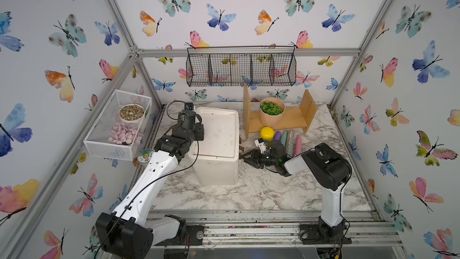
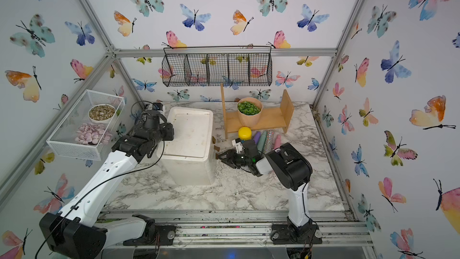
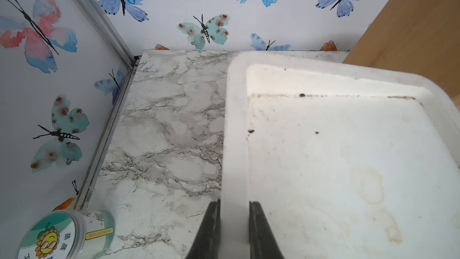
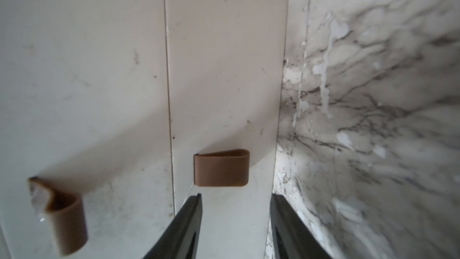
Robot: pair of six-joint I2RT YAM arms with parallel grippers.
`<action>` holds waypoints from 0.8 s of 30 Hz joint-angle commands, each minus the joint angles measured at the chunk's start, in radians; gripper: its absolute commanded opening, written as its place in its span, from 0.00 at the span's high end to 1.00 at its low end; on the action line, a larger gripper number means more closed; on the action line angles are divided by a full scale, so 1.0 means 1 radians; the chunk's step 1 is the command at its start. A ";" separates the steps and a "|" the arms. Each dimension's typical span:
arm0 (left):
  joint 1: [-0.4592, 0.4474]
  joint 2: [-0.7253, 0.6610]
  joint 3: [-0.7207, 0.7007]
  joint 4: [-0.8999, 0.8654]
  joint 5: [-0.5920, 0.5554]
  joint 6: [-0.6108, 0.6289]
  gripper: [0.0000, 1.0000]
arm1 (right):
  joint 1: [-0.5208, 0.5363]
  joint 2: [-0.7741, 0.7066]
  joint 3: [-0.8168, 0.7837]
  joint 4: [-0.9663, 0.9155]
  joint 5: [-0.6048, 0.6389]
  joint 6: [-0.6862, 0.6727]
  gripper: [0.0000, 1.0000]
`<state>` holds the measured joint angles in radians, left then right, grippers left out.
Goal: Take the microphone out of the drawer
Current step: Open the drawer in the storage box.
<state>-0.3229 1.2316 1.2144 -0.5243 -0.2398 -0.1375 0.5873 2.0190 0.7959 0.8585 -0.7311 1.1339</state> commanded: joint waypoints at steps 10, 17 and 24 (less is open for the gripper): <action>-0.006 0.050 -0.046 -0.021 0.002 -0.001 1.00 | 0.035 0.113 0.061 0.207 0.037 0.146 0.48; -0.005 0.048 -0.047 -0.017 0.004 0.000 1.00 | 0.046 0.154 0.046 0.343 0.073 0.234 0.54; -0.006 0.049 -0.043 -0.017 0.005 0.001 1.00 | 0.057 0.185 0.058 0.420 0.096 0.280 0.68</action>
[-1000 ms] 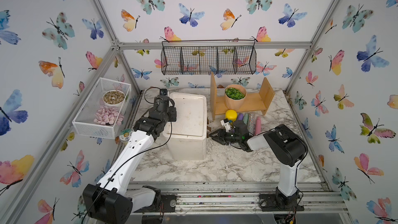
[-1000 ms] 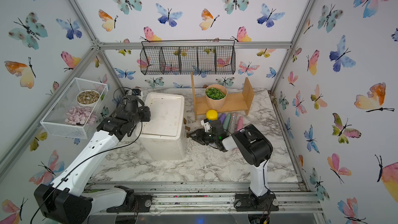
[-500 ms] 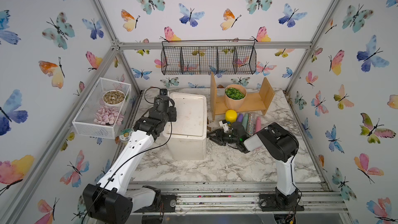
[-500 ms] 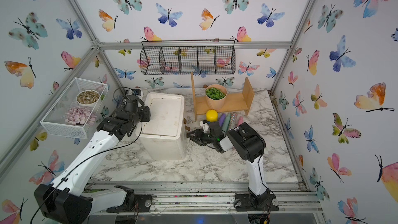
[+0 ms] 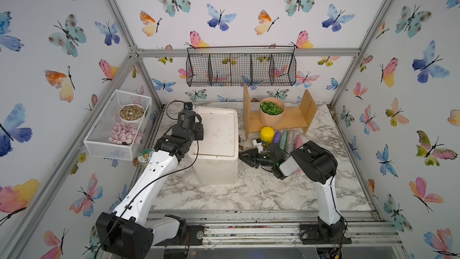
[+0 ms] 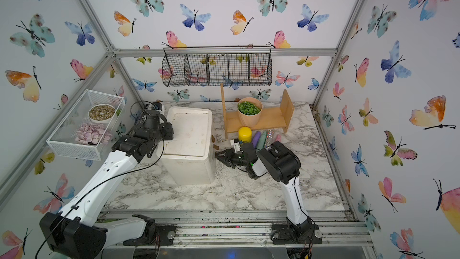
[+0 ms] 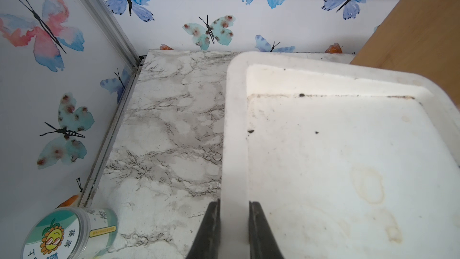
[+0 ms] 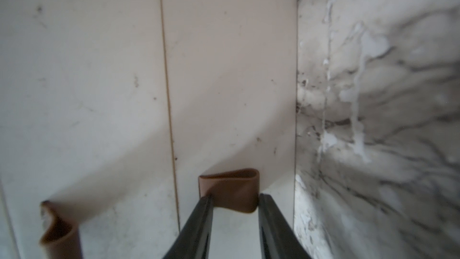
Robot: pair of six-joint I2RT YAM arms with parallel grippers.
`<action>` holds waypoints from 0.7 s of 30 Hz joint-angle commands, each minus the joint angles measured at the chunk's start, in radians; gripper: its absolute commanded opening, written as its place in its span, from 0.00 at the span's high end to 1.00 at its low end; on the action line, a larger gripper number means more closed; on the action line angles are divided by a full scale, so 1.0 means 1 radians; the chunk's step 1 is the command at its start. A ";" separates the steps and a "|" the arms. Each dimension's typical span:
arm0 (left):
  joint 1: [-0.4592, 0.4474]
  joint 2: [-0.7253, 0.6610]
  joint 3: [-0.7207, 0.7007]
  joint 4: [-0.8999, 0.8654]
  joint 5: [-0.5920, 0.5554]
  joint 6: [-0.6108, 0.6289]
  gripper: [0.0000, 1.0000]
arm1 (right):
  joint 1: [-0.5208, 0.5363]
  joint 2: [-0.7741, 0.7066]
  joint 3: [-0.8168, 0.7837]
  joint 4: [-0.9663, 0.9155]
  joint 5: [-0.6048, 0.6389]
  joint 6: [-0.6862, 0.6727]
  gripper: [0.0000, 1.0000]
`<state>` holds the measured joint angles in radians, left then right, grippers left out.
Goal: Take the microphone out of the drawer
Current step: Open the drawer in the storage box.
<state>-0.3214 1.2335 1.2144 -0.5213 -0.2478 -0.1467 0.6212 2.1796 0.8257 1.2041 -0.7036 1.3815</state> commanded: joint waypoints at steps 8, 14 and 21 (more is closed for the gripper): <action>-0.008 0.045 -0.042 -0.022 0.007 0.016 1.00 | 0.026 0.031 0.020 0.088 0.087 0.039 0.90; -0.008 0.046 -0.038 -0.023 0.006 0.018 1.00 | 0.026 0.017 0.002 0.080 0.103 0.033 0.98; -0.007 0.047 -0.036 -0.025 -0.004 0.021 1.00 | 0.026 -0.074 -0.027 -0.091 0.160 -0.072 0.98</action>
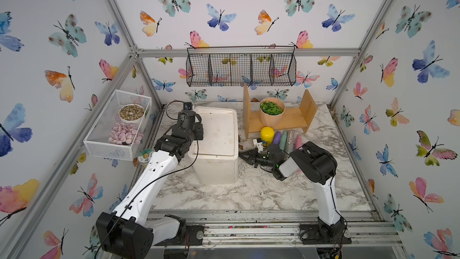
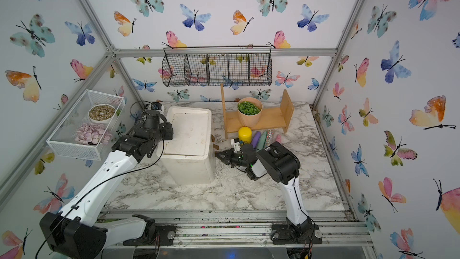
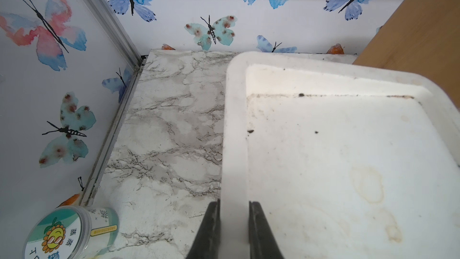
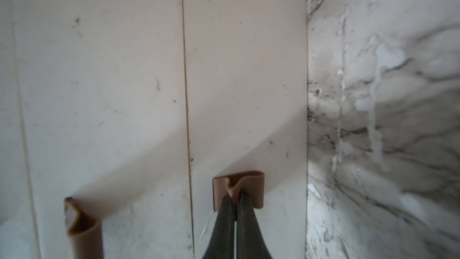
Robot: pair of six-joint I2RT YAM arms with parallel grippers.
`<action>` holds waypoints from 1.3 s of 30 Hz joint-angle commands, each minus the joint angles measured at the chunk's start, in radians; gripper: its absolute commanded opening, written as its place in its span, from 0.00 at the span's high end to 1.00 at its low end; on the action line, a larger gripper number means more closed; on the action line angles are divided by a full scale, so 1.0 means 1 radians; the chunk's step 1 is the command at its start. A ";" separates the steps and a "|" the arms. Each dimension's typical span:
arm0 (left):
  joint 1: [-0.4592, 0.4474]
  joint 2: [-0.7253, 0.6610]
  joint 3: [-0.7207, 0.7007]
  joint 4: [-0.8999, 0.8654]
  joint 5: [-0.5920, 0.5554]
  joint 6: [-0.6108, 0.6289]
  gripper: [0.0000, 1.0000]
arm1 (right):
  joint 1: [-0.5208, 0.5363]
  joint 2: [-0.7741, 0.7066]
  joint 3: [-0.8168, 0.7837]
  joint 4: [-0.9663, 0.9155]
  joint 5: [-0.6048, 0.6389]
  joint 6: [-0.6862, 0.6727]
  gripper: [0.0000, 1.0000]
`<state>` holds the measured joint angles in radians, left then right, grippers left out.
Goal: Take the microphone out of the drawer
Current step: Open the drawer in the storage box.
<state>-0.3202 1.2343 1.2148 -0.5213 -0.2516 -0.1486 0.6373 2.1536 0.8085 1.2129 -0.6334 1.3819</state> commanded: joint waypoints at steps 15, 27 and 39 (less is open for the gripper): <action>-0.009 0.032 -0.047 -0.026 -0.010 0.024 1.00 | 0.007 -0.183 -0.103 -0.294 0.241 -0.160 0.98; -0.007 0.022 -0.052 -0.026 -0.018 0.024 1.00 | -0.029 -0.294 -0.145 -0.466 0.320 -0.237 0.98; -0.008 0.012 -0.052 -0.031 -0.063 0.035 1.00 | -0.052 -0.382 -0.173 -0.582 0.325 -0.314 0.98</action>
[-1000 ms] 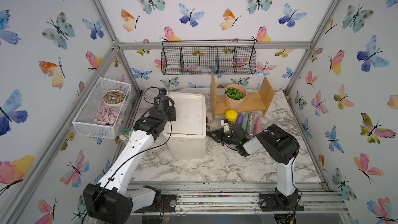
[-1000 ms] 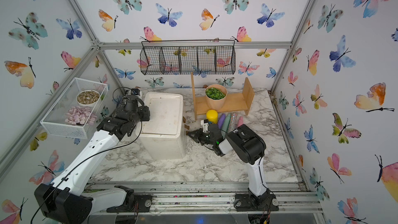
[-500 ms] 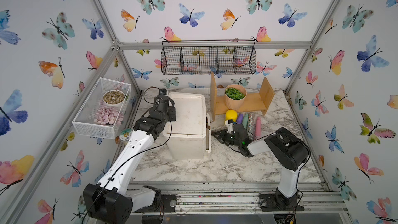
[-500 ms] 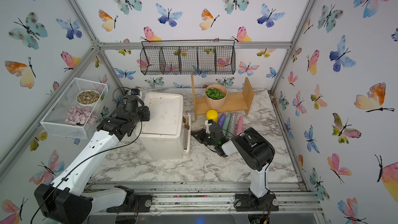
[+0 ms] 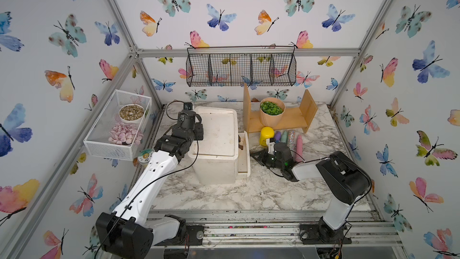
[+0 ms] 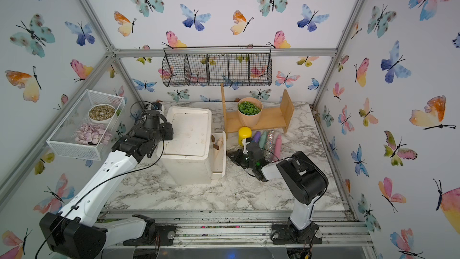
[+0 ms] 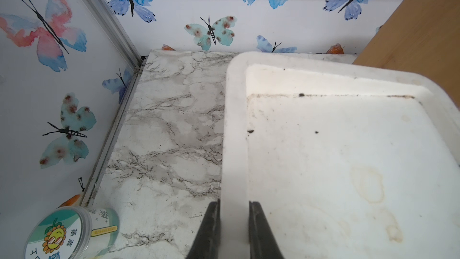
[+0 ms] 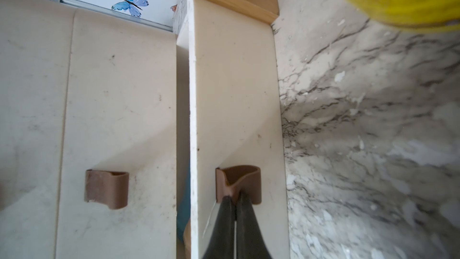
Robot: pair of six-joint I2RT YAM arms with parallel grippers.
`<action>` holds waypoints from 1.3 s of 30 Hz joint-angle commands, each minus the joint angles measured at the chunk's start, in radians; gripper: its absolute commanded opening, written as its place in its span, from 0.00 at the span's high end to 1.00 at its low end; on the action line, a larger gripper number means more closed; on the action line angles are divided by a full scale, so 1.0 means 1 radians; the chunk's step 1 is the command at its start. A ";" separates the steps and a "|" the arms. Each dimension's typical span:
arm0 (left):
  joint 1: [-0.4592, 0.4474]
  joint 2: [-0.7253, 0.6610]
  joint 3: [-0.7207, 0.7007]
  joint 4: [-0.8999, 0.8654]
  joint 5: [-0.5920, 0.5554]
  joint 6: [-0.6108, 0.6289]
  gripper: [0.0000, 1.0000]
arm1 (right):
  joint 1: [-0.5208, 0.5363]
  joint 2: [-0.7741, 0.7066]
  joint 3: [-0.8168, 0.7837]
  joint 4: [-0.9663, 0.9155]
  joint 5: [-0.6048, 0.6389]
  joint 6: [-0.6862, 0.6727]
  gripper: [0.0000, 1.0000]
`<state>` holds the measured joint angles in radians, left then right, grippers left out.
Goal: Take the microphone out of the drawer
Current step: Open the drawer in the storage box.
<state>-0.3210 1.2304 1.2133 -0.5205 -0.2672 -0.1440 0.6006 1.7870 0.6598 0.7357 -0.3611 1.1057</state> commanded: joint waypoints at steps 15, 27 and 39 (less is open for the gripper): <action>0.072 0.027 -0.018 -0.058 -0.181 0.025 1.00 | -0.015 0.017 0.011 -0.077 -0.064 -0.049 0.98; 0.164 0.012 0.001 -0.040 -0.142 0.023 1.00 | -0.015 0.020 0.027 -0.109 -0.085 -0.070 0.98; 0.117 0.038 0.037 -0.040 -0.110 0.130 1.00 | 0.010 -0.034 0.057 -0.132 -0.122 -0.036 0.98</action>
<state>-0.2188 1.2484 1.2400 -0.5346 -0.1875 -0.0738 0.6006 1.7813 0.6991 0.6525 -0.4534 1.0630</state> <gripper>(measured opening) 0.181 0.063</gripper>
